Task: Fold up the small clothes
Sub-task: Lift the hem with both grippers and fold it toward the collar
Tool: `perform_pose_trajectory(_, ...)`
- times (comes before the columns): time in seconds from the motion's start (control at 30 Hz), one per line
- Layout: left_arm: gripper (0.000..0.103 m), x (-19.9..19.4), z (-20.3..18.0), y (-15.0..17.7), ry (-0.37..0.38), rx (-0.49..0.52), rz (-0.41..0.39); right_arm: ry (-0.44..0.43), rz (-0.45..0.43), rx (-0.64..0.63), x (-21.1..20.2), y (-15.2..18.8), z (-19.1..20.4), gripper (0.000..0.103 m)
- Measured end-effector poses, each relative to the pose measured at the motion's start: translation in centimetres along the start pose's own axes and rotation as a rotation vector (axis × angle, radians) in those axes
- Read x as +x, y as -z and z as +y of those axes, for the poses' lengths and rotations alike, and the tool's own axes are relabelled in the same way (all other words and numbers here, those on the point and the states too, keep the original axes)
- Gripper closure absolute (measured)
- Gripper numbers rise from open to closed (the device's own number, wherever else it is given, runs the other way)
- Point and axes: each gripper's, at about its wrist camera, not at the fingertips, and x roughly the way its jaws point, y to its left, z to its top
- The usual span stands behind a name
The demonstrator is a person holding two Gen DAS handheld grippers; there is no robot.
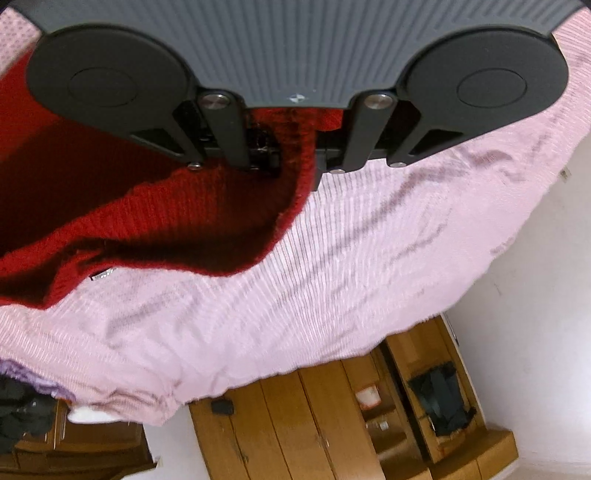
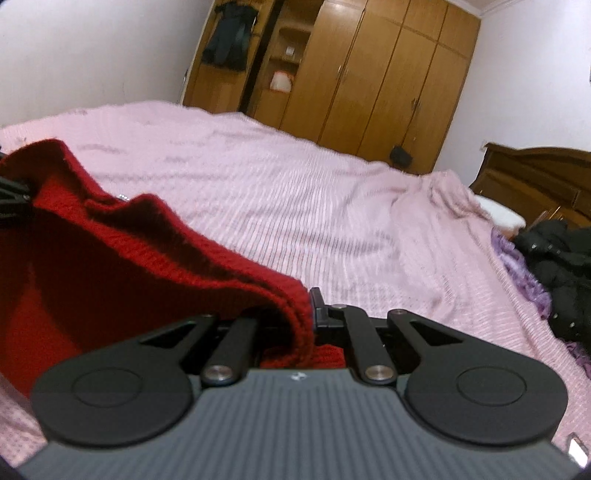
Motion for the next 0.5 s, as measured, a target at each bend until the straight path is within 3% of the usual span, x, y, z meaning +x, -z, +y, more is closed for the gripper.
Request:
perform_pose_trajectory(0.13,0.091,3.4,-0.1,2.0,0.007,-0.006,0.064,-0.021,0.051,-0.017,2.3,0.9,1.0,0.093)
perform_pose_trajectory(0.37,0.089,4.6,-0.6,3.6,-0.023,0.033,0.047,-0.021,0.069,-0.047,4.5,1.9,2.3,0.091)
perform_pose_trajectory(0.47,0.08,3.7,-0.1,3.4,-0.015,0.019,0.046,-0.026,0.068,-0.049,4.0,1.8,2.3,0.089)
perform_pose_trajectory(0.5,0.077,3.2,0.1,3.3,-0.012,0.015,0.048,-0.029,0.068,-0.041,3.8,1.8,2.1,0.083)
